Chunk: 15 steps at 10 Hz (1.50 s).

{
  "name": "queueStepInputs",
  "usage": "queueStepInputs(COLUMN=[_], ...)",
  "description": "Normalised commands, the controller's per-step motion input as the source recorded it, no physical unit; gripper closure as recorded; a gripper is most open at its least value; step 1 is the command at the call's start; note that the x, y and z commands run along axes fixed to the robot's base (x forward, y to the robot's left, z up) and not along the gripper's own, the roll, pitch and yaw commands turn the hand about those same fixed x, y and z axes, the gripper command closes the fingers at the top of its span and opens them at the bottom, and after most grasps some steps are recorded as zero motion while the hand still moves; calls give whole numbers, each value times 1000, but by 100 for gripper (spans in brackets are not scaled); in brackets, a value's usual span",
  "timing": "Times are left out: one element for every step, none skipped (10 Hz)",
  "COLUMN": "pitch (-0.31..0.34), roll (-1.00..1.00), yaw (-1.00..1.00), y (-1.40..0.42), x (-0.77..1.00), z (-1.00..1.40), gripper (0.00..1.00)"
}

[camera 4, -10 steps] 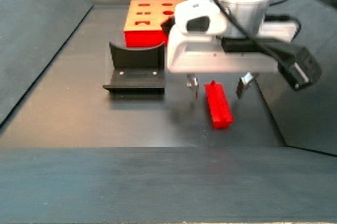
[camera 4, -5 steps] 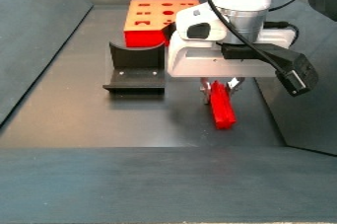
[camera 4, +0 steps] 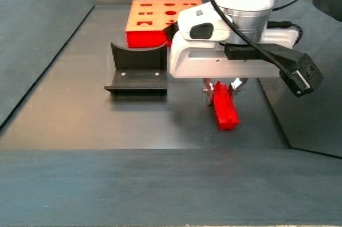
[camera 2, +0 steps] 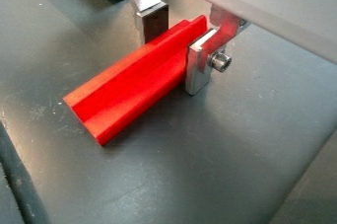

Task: Pick up the star object. Move up. Place the star object on the fixture. Regrasp the star object. Move to above the board. Insert the star object.
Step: Pick up the star object, then move up, then place the star object on the fixture.

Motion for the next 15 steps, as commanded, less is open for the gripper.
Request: queueStepInputs(pitch=[0,0,0,0,0,2,21,34,47,48,0,-1,19,27,36], roll=[0,0,0,0,0,-13,-9,-5,2,12,0,5,4,8,12], yaw=[0,0,0,0,0,-23,-18,-15,-17,-20,0,-1,-3,-6,-10], y=[0,0,0,0,0,-75,-54,-37,-21,-11,0,3,3,4,6], x=[0,0,0,0,0,34,17,9,1,-8,0,2,-8,-12,-13], z=[0,0,0,0,833,802,706,625,441,243,1000,1000,1000,1000,1000], gripper=[100,100,100,100,100,100,100,100,100,100,100,100,100,100,100])
